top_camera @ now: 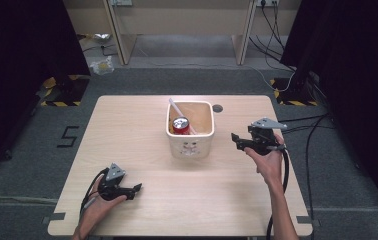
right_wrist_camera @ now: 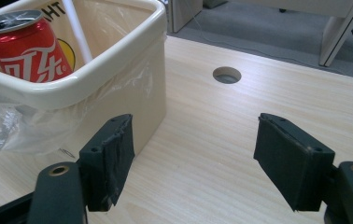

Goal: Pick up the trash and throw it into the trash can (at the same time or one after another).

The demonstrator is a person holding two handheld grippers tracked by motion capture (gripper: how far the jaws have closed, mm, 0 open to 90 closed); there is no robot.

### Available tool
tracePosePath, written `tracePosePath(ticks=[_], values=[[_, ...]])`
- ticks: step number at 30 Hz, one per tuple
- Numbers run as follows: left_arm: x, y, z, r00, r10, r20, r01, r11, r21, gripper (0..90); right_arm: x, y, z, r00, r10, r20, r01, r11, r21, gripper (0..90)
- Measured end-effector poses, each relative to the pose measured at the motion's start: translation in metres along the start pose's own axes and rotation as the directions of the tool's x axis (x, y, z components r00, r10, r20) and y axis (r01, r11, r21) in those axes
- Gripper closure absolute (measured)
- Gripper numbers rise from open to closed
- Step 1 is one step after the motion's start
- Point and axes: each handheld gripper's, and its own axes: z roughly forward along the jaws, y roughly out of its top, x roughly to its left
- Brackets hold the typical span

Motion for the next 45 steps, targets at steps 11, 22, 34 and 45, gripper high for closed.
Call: tracePosePath(ticks=[11, 22, 34, 45], values=[[0.0, 0.0, 0.0, 1.0, 0.0, 0.0, 0.0, 1.0, 0.0, 13.9, 0.004, -0.017, -0.005, 0.9996, -0.026, -0.003, 0.027, 0.999, 0.029, 28.5], [0.0, 0.0, 0.0, 1.0, 0.0, 0.0, 0.0, 1.0, 0.0, 13.9, 0.008, -0.04, -0.004, 0.9996, -0.012, -0.024, 0.014, 0.998, 0.055, 28.5], [0.0, 0.0, 0.0, 1.0, 0.001, 0.0, -0.001, 1.0, 0.0, 13.9, 0.013, -0.056, -0.001, 0.9994, -0.005, -0.033, 0.007, 0.997, 0.072, 28.5], [0.0, 0.0, 0.0, 1.0, 0.0, 0.0, 0.0, 1.0, 0.0, 13.9, 0.016, -0.074, 0.001, 0.9992, 0.002, -0.039, 0.002, 0.995, 0.103, 28.3]])
